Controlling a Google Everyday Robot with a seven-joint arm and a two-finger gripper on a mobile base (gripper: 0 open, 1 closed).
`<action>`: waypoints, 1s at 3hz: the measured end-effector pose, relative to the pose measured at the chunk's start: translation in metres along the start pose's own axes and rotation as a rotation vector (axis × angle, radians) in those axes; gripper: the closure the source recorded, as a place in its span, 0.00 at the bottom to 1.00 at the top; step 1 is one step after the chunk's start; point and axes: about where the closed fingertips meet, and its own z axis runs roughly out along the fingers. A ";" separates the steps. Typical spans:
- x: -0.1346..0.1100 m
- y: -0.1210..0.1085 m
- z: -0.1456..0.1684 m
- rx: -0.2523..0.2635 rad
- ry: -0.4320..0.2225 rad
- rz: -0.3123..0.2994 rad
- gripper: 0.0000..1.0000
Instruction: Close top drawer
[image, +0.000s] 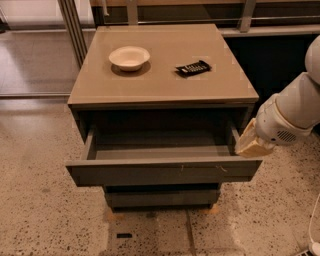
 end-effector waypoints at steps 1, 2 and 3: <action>0.007 0.008 0.051 -0.103 -0.079 0.045 1.00; 0.007 0.009 0.060 -0.125 -0.093 0.055 1.00; 0.020 0.011 0.075 -0.137 -0.084 0.045 1.00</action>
Offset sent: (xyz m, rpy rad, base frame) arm 0.0004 0.0092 -0.0466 0.0962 0.0760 0.0004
